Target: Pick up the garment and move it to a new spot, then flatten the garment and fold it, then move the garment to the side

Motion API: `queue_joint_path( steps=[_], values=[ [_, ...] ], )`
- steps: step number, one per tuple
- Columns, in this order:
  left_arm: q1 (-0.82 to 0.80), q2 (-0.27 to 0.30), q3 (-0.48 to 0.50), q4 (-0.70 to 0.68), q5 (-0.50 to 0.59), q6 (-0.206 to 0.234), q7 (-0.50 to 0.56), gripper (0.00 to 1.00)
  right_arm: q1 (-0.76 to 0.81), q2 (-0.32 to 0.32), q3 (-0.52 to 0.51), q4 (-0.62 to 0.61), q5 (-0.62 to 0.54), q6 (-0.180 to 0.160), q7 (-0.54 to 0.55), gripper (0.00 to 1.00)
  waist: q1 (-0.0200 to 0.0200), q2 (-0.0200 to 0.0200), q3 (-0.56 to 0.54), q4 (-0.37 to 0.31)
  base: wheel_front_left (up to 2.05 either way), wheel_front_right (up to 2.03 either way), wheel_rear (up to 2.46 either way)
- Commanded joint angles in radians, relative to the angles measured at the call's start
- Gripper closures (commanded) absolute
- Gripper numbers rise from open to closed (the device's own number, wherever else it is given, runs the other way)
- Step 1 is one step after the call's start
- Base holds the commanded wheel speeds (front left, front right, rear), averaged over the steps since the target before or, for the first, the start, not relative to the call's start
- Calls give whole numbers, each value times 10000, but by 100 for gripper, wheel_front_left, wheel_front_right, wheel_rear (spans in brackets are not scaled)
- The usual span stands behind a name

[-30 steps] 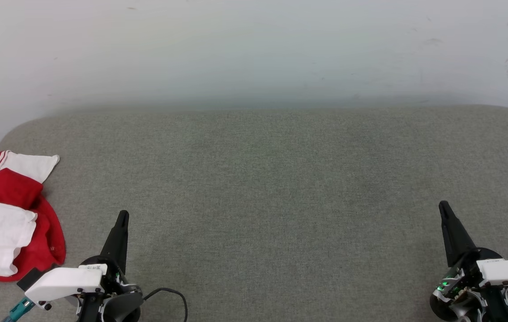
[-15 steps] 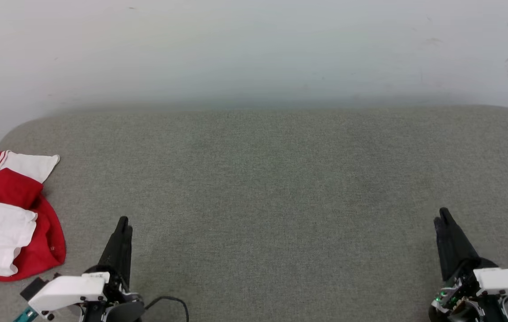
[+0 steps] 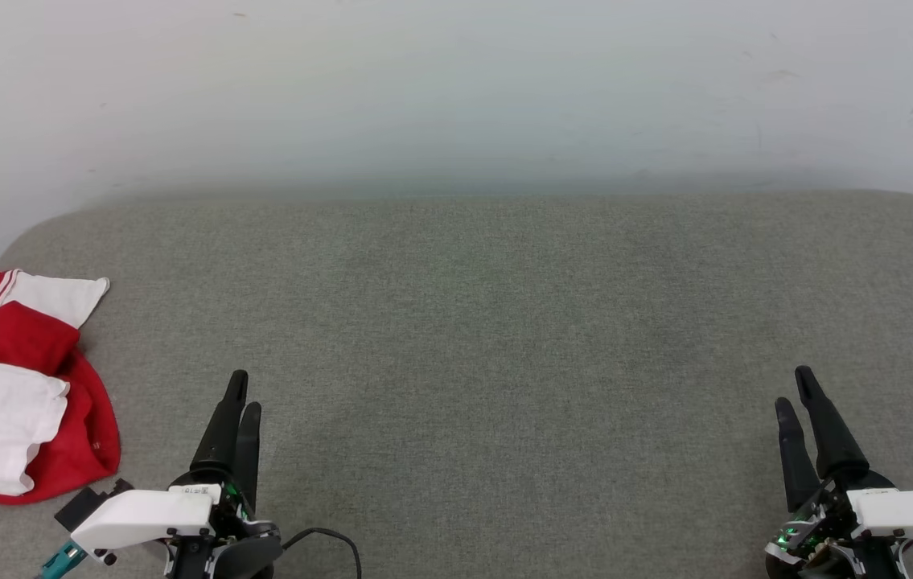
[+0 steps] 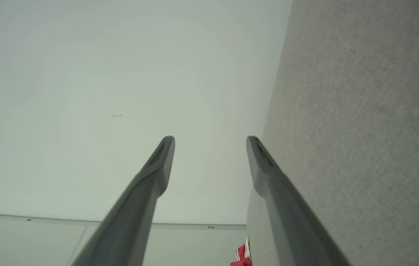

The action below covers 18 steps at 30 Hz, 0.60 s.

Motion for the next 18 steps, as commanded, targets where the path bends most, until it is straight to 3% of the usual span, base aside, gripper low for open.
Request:
queue_joint_path(
  steps=[1, 13, 18],
  values=[
    [-129, 21, -106, -319, 54, -8, -138, 0, -55, -20, 73, -338, -54, 0, -120, 0, -1, 0, -3, 7, 0, 0, 0],
    [-47, 51, -609, -1126, 443, -13, -662, 0, 100, -67, 301, -1113, -610, 0, -657, 0, -1, 0, -20, 56, 0, 0, 0],
    [-5, 96, -663, -1350, 1256, -15, -862, 0, 129, -162, 328, -1364, -1486, 0, -863, 0, -1, 0, -22, 83, 0, 0, 0]
  ],
)
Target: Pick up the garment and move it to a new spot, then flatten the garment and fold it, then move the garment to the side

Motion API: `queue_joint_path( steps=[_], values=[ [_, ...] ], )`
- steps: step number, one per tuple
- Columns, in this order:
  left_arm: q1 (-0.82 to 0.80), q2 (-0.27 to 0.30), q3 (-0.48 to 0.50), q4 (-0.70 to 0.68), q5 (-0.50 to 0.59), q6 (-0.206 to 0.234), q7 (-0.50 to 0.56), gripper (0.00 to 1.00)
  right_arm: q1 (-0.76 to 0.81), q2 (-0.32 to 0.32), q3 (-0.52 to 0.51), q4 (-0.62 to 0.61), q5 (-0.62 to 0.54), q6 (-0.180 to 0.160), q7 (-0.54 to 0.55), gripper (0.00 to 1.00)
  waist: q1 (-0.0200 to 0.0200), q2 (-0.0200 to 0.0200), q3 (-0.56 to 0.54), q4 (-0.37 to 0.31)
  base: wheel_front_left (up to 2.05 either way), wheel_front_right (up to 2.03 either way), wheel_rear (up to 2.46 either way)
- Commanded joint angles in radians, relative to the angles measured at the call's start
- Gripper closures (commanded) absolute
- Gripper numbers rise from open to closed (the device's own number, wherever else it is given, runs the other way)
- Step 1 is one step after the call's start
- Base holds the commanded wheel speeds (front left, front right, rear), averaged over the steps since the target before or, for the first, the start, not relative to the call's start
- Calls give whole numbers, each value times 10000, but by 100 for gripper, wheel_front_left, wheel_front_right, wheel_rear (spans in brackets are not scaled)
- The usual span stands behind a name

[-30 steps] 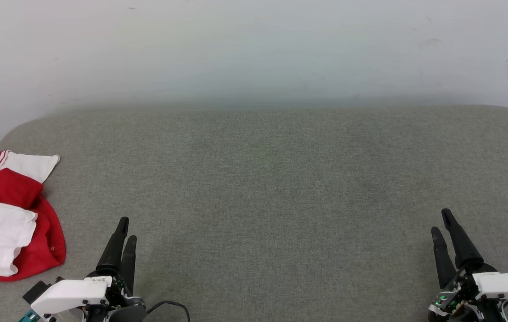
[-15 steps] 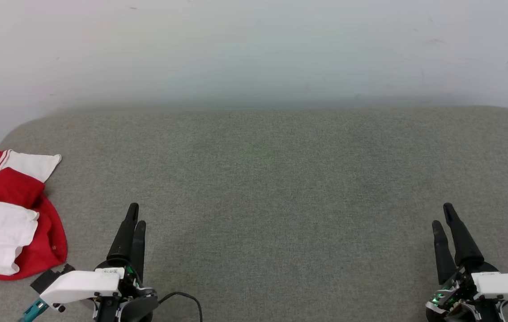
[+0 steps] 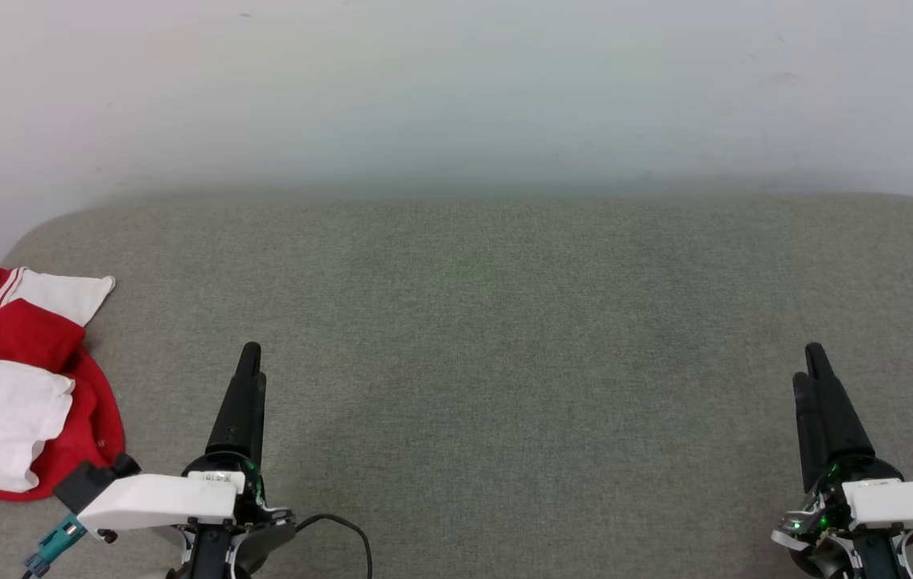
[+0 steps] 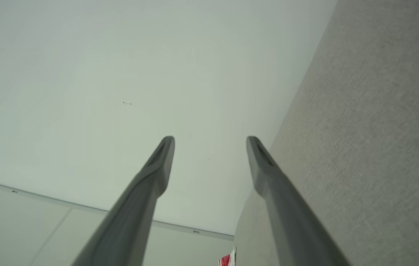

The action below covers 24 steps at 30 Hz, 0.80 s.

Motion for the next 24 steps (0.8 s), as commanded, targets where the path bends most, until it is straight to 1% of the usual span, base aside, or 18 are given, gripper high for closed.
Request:
queue_joint_path(
  steps=[1, 12, 24],
  values=[
    [-47, 68, 3, -224, 534, -15, -121, 0, -54, -104, -11, -283, -558, 0, -120, 0, -1, 0, -1, 7, 0, 0, 0],
    [-4, 14, -18, -599, 3573, -20, -515, 0, -11, -122, 75, -600, -3756, 0, -511, 0, -1, 0, -7, 40, 0, 0, 0],
    [112, 6, -46, -667, 6635, -25, -893, 0, 97, -404, 345, -551, -7608, 0, -831, 0, -1, 0, -33, 52, 0, 0, 0]
  ],
)
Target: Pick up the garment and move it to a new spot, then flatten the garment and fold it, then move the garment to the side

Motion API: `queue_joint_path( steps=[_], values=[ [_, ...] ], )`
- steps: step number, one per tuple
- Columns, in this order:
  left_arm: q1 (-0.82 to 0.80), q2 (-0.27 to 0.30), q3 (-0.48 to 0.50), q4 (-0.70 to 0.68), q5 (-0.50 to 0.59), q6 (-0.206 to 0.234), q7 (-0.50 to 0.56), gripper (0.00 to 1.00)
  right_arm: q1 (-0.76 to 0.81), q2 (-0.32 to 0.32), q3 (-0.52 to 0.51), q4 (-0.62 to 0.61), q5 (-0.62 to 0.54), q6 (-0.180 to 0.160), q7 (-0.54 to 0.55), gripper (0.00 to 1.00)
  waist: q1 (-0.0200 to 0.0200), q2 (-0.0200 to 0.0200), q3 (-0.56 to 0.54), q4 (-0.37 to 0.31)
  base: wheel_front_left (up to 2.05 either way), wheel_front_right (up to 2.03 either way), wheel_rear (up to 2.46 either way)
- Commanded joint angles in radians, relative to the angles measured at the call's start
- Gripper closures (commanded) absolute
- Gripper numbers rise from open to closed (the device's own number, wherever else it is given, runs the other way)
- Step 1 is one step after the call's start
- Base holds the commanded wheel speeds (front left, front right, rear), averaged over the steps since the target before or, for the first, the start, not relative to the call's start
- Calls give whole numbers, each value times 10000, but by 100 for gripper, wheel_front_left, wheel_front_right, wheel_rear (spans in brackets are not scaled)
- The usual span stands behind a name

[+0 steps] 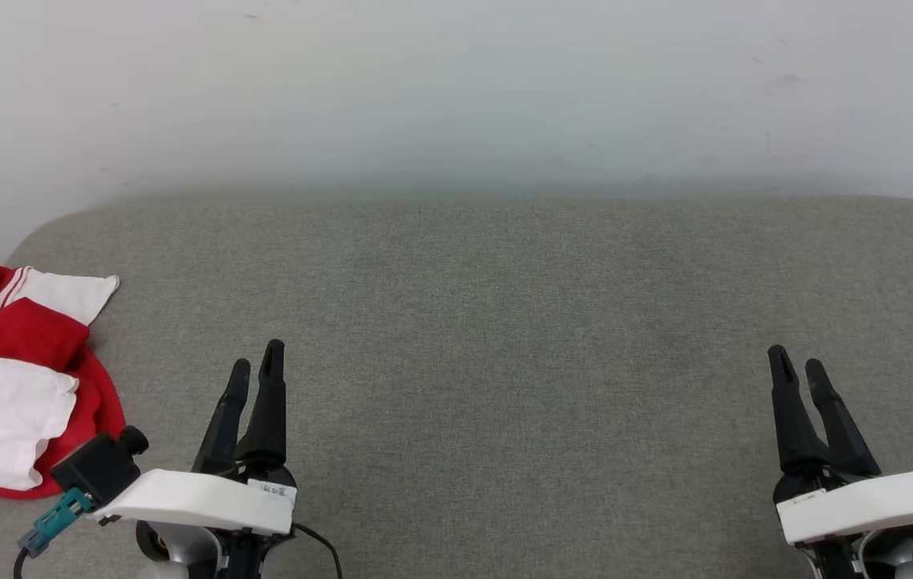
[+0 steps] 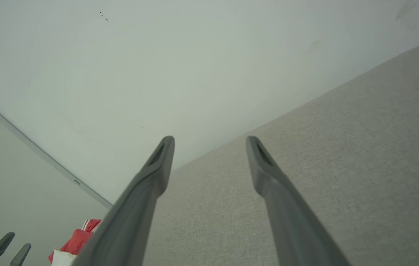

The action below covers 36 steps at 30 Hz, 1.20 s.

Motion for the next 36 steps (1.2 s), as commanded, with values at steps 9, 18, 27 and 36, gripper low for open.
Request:
queue_joint_path(
  steps=[9, 18, 27, 36],
  values=[
    [130, 34, 43, -37, 2119, -28, -324, 0, 10, -43, 65, -206, -2228, 0, 49, 0, -1, 0, -22, 1, 0, 0, 0],
    [132, 28, 159, 136, 3743, 58, -559, 0, 153, 121, -175, -401, -3664, 0, 149, 0, -1, 0, -36, 27, 0, 0, 0],
    [213, 23, 175, 284, 4778, 163, -794, 0, 350, 266, -460, -651, -4713, 0, 204, 0, -1, 0, -50, 36, 0, 0, 0],
    [227, 24, 216, 444, 5753, 258, -989, 0, 560, 344, -655, -874, -5587, 0, 274, 0, -1, 0, -72, 37, 0, 0, 0]
  ],
)
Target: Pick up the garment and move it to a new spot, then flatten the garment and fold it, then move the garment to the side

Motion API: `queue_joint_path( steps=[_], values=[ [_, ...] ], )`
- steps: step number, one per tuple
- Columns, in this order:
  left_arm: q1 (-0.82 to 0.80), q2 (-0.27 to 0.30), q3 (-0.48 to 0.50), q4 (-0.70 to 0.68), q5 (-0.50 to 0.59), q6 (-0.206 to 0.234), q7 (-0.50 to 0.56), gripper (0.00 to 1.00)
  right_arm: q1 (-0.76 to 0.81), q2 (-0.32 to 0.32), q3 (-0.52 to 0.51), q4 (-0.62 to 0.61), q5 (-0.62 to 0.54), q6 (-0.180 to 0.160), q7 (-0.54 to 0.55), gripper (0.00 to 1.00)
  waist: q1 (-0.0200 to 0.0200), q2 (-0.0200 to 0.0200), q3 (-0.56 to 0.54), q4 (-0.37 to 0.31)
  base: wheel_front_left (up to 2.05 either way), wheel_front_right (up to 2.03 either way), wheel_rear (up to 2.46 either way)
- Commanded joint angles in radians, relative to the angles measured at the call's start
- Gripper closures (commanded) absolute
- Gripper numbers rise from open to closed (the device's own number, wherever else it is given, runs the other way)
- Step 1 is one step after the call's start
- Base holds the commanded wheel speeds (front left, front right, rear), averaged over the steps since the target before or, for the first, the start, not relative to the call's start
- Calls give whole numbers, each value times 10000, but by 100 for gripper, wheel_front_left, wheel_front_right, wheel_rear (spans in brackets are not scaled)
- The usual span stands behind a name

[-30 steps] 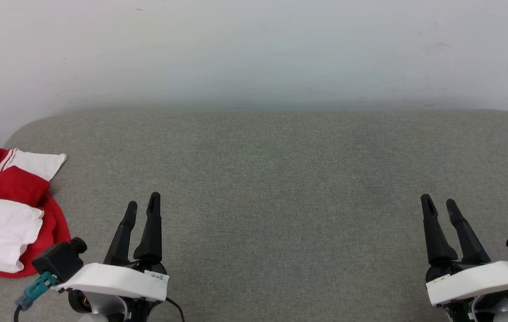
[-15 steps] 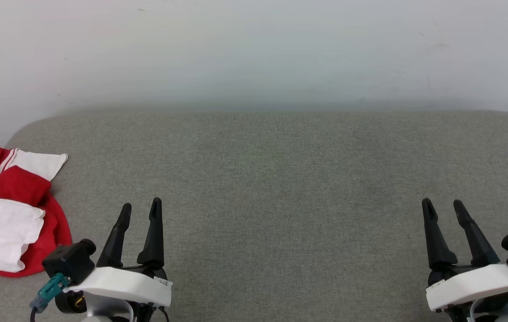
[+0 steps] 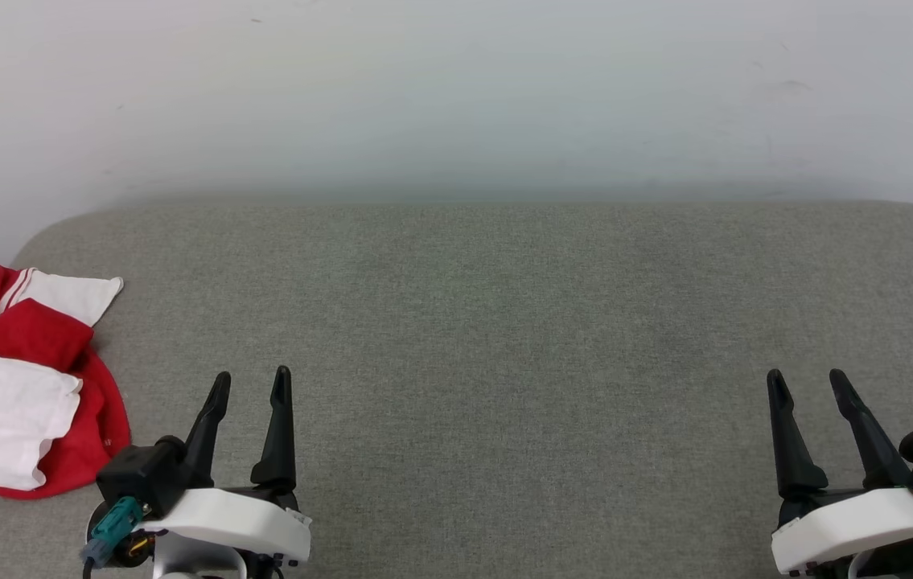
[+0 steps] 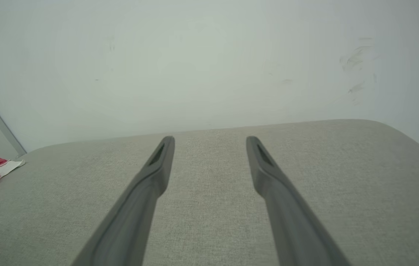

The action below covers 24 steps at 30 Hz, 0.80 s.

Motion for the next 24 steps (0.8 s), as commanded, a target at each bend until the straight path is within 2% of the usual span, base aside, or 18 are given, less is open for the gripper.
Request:
queue_joint_path(
  steps=[1, 24],
  values=[
    [3, 18, 18, -27, 255, 29, -90, 0, 41, 32, -42, -141, -283, 0, 3, 0, 0, 0, -4, 2, 0, 0, 0],
    [70, 18, -103, 547, 1602, -123, -556, 0, 414, 59, -190, -259, -1529, -1, -59, 0, 0, 0, -99, 54, 0, 0, 0]
  ],
)
